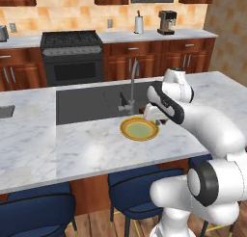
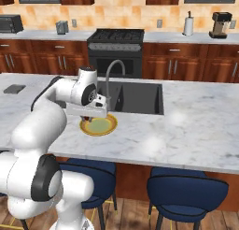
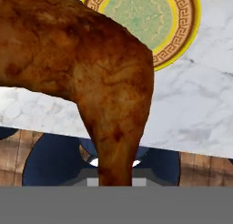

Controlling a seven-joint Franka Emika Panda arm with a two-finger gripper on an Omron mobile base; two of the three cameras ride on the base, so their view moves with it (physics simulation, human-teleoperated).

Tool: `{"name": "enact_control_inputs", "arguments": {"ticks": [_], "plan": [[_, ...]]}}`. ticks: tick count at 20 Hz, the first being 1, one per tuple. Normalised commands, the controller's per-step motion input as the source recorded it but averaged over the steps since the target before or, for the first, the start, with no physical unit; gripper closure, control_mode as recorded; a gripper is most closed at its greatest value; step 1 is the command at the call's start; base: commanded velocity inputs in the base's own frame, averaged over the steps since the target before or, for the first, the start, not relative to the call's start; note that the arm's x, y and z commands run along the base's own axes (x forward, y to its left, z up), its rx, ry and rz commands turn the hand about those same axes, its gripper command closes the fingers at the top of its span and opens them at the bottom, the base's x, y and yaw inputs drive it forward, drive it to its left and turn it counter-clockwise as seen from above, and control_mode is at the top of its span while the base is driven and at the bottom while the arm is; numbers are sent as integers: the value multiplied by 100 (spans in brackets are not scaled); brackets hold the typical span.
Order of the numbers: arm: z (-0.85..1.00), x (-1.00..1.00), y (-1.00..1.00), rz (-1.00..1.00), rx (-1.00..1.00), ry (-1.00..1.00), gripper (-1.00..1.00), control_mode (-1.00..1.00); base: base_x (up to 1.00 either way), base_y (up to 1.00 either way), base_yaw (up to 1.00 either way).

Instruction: Take the chicken drumstick from the fridge and place it on the digital scale on the counter by the fridge. Wait a few seconds for a reading, then move it to the plate on the dining counter.

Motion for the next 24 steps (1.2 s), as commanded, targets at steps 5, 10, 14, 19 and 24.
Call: {"name": "enact_control_inputs", "arguments": {"ticks": [5,10,14,19,24], "plan": [[-100,54,28,0,0,-6,100,-100,0,0,0],[-30,31,14,0,0,-7,100,-100,0,0,0],[0,57,-13,0,0,5,100,-100,0,0,0],[-14,50,-10,0,0,9,100,-100,0,0,0],[-23,15,0,0,-2,6,100,-100,0,0,0]]}}
